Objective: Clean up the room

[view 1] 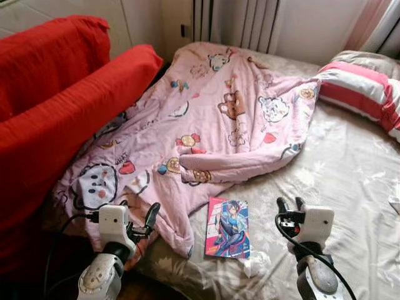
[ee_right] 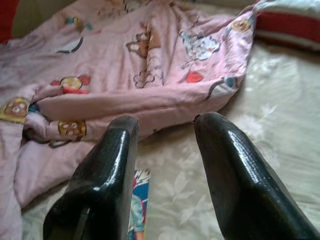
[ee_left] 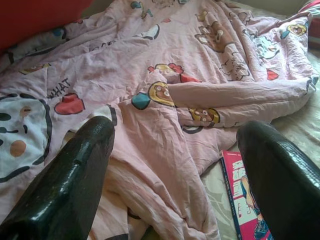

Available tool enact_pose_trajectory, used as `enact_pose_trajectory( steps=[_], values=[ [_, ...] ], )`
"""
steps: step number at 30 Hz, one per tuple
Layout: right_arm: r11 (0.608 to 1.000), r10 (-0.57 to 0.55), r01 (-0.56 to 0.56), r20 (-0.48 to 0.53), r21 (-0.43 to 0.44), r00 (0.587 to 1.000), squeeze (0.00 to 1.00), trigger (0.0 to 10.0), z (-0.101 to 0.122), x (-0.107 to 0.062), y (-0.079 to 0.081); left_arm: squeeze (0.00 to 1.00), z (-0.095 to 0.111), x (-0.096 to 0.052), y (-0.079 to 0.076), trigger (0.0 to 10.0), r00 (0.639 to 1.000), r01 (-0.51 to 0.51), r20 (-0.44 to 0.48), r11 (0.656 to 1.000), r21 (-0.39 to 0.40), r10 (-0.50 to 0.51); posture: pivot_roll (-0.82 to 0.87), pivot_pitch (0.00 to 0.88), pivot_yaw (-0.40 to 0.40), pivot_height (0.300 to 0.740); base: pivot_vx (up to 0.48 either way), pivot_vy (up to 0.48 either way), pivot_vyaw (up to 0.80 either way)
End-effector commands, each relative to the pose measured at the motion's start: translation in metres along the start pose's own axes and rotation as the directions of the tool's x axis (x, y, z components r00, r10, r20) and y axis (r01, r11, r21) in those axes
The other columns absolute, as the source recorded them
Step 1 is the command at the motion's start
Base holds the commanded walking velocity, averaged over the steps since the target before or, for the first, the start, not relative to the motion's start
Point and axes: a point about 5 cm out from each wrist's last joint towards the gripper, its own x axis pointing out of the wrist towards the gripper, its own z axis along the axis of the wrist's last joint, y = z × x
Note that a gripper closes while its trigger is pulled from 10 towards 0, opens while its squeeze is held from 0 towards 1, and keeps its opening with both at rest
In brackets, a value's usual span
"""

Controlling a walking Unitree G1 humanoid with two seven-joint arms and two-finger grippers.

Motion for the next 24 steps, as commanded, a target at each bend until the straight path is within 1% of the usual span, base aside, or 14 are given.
enact_pose_trajectory(
  steps=[1, 9, 13, 20, 22, 24],
  values=[
    [1.0, -0.007, 0.007, -0.023, -0.003, 1.0, 0.0, 10.0, -0.004, -0.003, -0.002, 0.0, -0.003, -0.004, -0.001, 10.0, 1.0, 0.006, -0.02, 1.0, -0.001, -0.007, -0.06, 0.323, -0.028, 0.717, 0.0, 0.0, 0.0],
    [1.0, 0.003, -0.004, -0.045, -0.01, 0.999, 0.0, 10.0, -0.006, -0.001, -0.002, 0.0, -0.003, -0.004, -0.002, 10.0, 1.0, 0.009, -0.026, 1.0, -0.001, -0.009, -0.06, 0.331, -0.028, 0.652, 0.0, 0.0, 0.0],
    [1.0, 0.004, -0.005, -0.051, -0.015, 0.999, 0.0, 10.0, -0.007, -0.001, -0.002, 0.0, -0.004, -0.004, -0.003, 10.0, 1.0, 0.012, -0.027, 1.0, -0.002, -0.012, -0.06, 0.337, -0.027, 0.628, 0.0, 0.0, 0.0],
    [1.0, -0.002, 0.001, -0.082, -0.02, 0.997, 0.0, 10.0, -0.013, -0.001, -0.003, 0.0, -0.005, -0.005, -0.006, 10.0, 0.999, 0.024, -0.037, 1.0, -0.004, -0.024, -0.06, 0.348, -0.024, 0.628, 0.0, 0.0, 0.0],
    [1.0, 0.014, -0.016, -0.107, -0.018, 0.994, 0.0, 10.0, -0.016, -0.001, -0.001, 0.0, -0.005, -0.006, -0.006, 10.0, 0.999, 0.029, -0.039, 1.0, -0.002, -0.03, -0.06, 0.354, -0.021, 0.628, 0.0, 0.0, 0.0],
    [0.999, 0.028, -0.03, -0.107, -0.016, 0.994, 0.0, 10.0, -0.016, -0.001, 0.0, 0.0, -0.005, -0.007, -0.007, 10.0, 0.999, 0.033, -0.04, 0.999, -0.001, -0.033, -0.05, 0.356, -0.02, 0.628, 0.0, 0.0, 0.0]
  ],
)
